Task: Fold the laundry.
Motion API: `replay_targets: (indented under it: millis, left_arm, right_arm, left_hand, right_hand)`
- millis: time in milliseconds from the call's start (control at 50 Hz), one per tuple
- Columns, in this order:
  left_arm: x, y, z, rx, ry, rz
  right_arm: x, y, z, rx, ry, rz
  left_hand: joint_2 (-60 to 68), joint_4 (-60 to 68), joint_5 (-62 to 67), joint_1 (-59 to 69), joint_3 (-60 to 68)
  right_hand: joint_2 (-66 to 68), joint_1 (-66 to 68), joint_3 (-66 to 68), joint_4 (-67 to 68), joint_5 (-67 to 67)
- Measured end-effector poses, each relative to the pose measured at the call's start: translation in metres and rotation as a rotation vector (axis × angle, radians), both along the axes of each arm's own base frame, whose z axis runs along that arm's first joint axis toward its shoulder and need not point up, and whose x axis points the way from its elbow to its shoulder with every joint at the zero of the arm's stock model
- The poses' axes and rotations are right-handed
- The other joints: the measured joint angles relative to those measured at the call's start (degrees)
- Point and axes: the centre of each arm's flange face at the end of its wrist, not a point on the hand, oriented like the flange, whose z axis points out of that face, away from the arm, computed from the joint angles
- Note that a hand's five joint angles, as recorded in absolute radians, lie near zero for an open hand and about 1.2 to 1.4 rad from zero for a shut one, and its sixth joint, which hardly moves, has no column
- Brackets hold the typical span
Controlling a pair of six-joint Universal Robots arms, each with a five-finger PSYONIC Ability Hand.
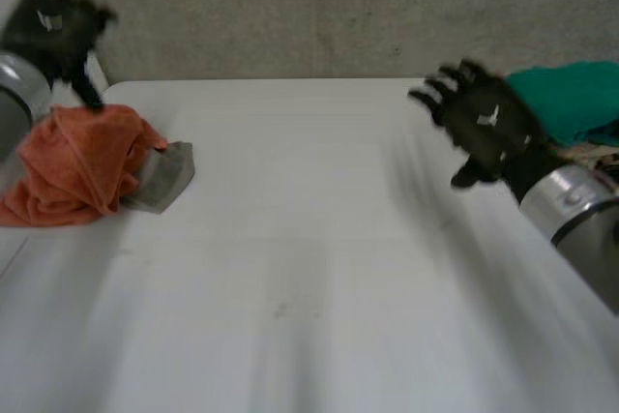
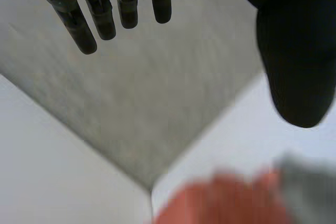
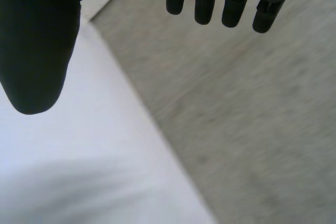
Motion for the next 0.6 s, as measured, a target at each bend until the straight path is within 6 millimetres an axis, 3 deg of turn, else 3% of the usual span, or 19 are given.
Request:
replay_targets:
  millis: [40, 120, 260, 300, 320, 340, 360, 400, 460, 520, 600]
  left_arm:
    - [0.010, -0.022, -0.038, 0.045, -0.094, -0.002]
    - [0.023, -0.051, -0.092, 0.079, -0.179, -0.037]
    - [0.048, -0.086, -0.143, 0.056, -0.206, -0.008]
    - [0.055, -0.094, -0.154, 0.039, -0.219, 0.026]
    - [0.057, -0.097, -0.157, 0.031, -0.226, 0.040]
    - [0.059, -0.099, -0.159, 0.021, -0.238, 0.054]
    - [0.060, -0.100, -0.161, 0.011, -0.252, 0.067]
    - [0.059, -0.101, -0.160, -0.007, -0.275, 0.086]
    - [0.049, -0.099, -0.144, -0.053, -0.292, 0.097]
    - [0.025, -0.087, -0.106, -0.130, -0.268, 0.082]
    - [-0.022, -0.049, -0.027, -0.271, -0.128, 0.005]
  right_arm:
    - [-0.001, 0.007, -0.010, 0.050, 0.032, -0.001]
    - [-0.005, 0.015, -0.023, 0.106, 0.081, -0.010]
    - [-0.009, 0.022, -0.034, 0.143, 0.113, -0.017]
    - [-0.009, 0.025, -0.037, 0.155, 0.117, -0.016]
    - [-0.010, 0.026, -0.039, 0.159, 0.118, -0.015]
    - [-0.010, 0.027, -0.040, 0.162, 0.119, -0.015]
    - [-0.010, 0.027, -0.041, 0.164, 0.120, -0.014]
    - [-0.010, 0.028, -0.042, 0.165, 0.121, -0.013]
    - [-0.010, 0.028, -0.042, 0.162, 0.121, -0.014]
    - [-0.010, 0.027, -0.041, 0.157, 0.118, -0.015]
    - [-0.009, 0.025, -0.039, 0.150, 0.114, -0.018]
  left_hand:
    - [0.00, 0.00, 0.00, 0.00, 0.00]
    - [0.00, 0.00, 0.00, 0.00, 0.00]
    - [1.49, 1.39, 0.99, 2.03, 1.56]
    - [17.47, 17.75, 15.89, 20.73, 17.31]
    - [17.47, 17.75, 15.89, 20.73, 17.31]
    - [34.53, 34.73, 30.92, 36.41, 34.10]
    - [45.54, 45.92, 40.99, 43.21, 44.78]
    - [52.98, 53.67, 47.23, 45.10, 51.49]
    - [54.58, 56.54, 47.83, 45.23, 53.58]
    - [55.02, 56.75, 47.83, 46.00, 54.15]
    - [55.35, 56.83, 47.83, 46.07, 54.77]
  right_hand:
    - [0.00, 0.00, 0.00, 0.00, -0.02]
    - [0.00, 0.00, 0.00, 0.00, -0.02]
    - [0.00, 0.00, 0.00, 0.00, -0.02]
    - [0.00, 0.00, 0.00, 0.00, -0.02]
    - [0.00, 0.00, 0.00, 0.00, -0.02]
    - [0.00, 0.00, 0.00, 0.00, -0.02]
    - [0.00, 0.00, 0.00, 0.00, -0.02]
    - [0.00, 0.00, 0.00, 0.00, -0.02]
    - [0.00, 0.00, 0.00, 0.00, -0.02]
    - [0.00, 0.00, 0.00, 0.00, -0.01]
    - [0.00, 0.00, 0.00, 0.00, -0.02]
